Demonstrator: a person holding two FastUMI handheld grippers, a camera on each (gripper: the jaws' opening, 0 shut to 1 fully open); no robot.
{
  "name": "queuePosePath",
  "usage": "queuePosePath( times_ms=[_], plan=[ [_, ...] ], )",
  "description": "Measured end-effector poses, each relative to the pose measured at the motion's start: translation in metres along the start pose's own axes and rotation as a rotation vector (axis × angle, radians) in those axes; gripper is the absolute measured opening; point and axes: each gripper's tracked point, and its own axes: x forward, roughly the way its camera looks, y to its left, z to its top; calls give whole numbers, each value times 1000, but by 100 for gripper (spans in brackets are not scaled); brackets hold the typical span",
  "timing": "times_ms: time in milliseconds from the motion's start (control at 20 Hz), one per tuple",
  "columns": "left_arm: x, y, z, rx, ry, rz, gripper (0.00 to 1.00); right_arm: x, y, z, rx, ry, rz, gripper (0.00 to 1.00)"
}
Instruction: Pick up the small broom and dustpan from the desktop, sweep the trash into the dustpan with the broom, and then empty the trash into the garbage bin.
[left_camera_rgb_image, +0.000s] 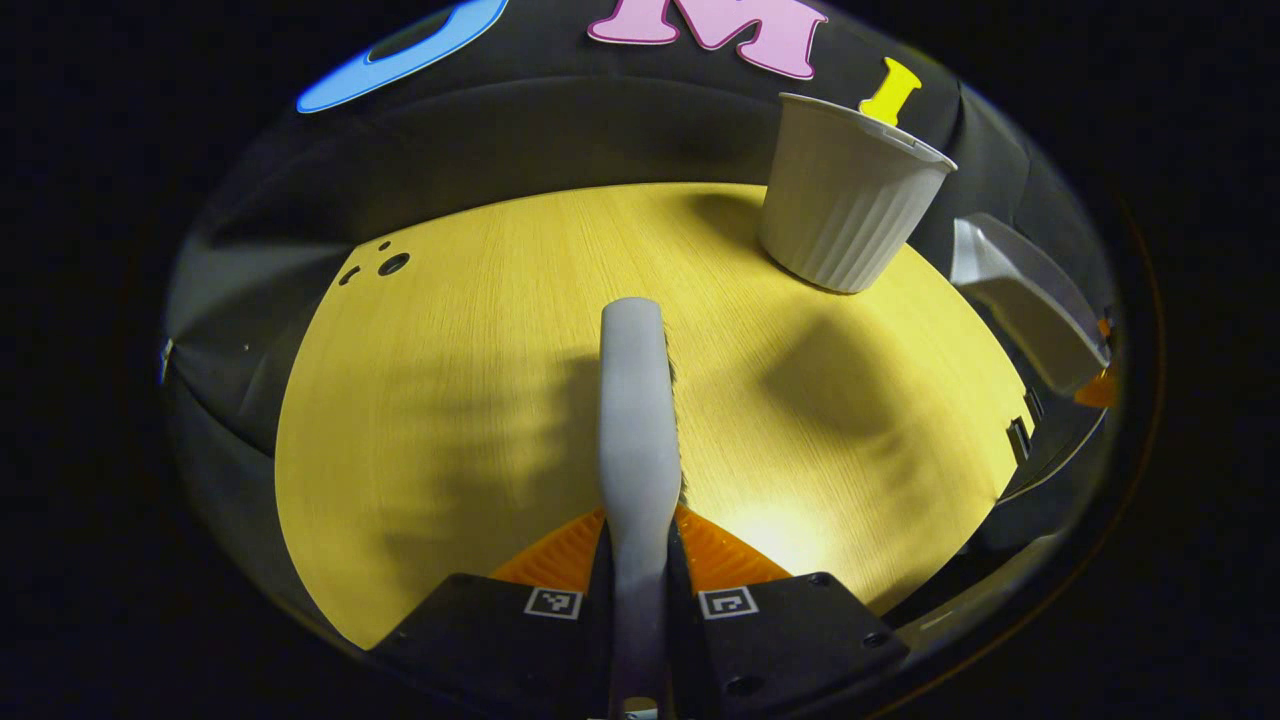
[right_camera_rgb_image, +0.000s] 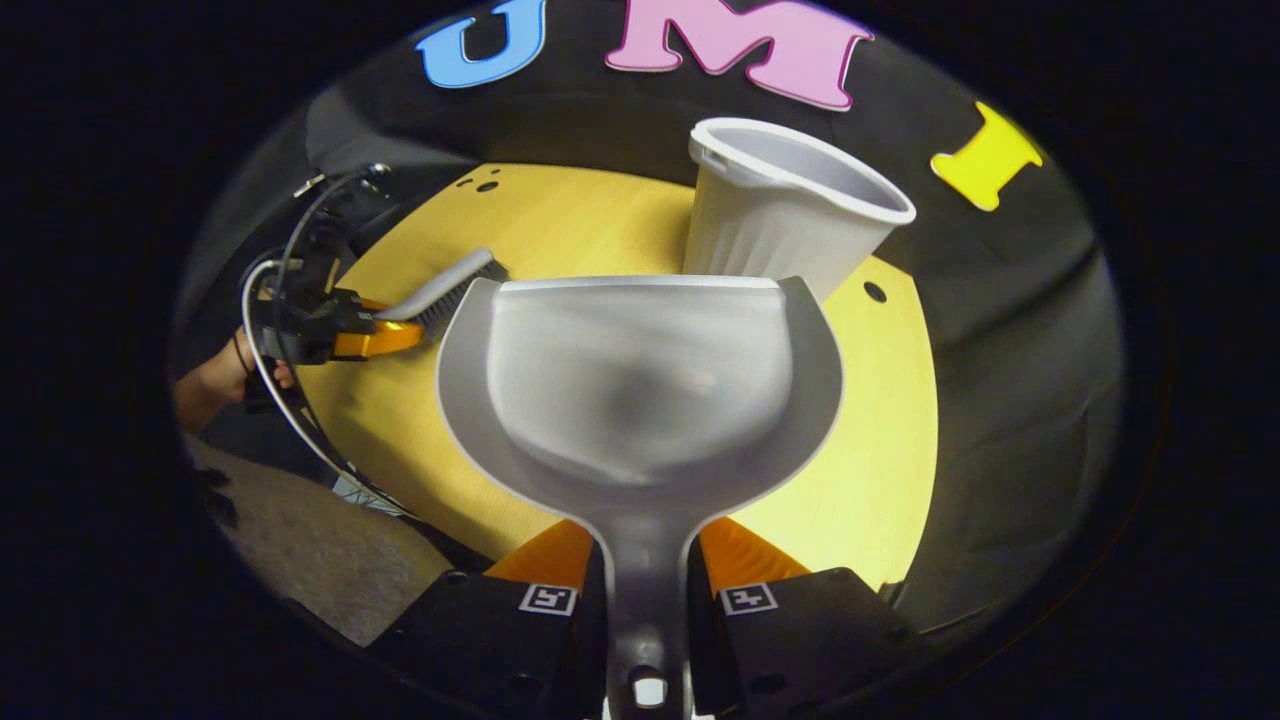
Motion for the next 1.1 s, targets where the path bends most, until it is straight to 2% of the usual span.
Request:
queuePosePath(
  times_ms=[200,500,850,1100],
  plan=[
    [2,0,0,5,2,13,28,48,15,-12,98,9,49,37],
    [14,2,0,6,5,38,28,97,18,-36,67,46,33,37],
    [25,1,-1,11,38,54,30,122,24,-49,75,99,27,37],
    [31,7,-1,14,39,75,30,125,23,-53,73,110,23,37]
  ],
)
